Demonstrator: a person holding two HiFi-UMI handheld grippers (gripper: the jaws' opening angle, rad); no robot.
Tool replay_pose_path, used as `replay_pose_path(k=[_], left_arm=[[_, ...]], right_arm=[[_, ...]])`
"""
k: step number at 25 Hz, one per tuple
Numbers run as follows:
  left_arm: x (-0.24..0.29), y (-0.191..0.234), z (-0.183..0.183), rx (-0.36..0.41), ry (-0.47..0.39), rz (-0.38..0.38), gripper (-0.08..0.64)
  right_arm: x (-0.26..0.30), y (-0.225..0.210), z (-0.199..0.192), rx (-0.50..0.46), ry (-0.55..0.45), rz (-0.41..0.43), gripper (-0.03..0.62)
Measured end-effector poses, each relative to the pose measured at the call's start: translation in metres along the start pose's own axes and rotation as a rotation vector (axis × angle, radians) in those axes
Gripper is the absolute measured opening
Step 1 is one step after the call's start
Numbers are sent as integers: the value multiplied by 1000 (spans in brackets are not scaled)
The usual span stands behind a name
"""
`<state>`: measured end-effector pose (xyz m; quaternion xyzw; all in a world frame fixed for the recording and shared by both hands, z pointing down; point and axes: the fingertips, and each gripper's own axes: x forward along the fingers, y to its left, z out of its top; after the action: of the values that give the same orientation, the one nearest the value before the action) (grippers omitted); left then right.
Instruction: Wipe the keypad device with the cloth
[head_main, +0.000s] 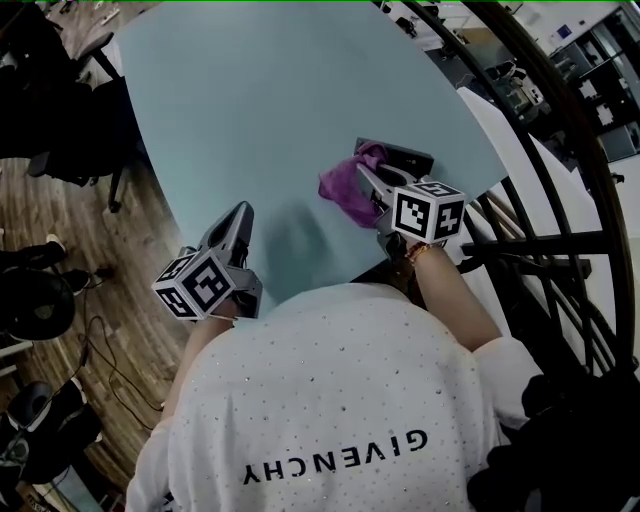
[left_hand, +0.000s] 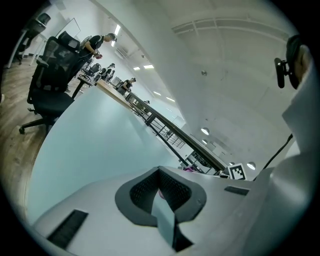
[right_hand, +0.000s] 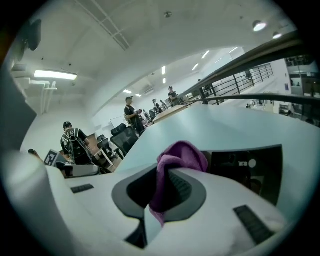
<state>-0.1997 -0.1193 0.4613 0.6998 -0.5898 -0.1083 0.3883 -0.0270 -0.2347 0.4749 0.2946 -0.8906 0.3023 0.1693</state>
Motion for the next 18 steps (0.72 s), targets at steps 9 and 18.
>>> replay_pose_path(k=[9, 18], left_arm=[[19, -9, -4, 0, 32, -50, 0], [36, -23, -19, 19, 70, -90, 0]], right_arm=[[-21, -16, 1, 6, -13, -45, 23], [-48, -43, -9, 45, -44, -104, 23]])
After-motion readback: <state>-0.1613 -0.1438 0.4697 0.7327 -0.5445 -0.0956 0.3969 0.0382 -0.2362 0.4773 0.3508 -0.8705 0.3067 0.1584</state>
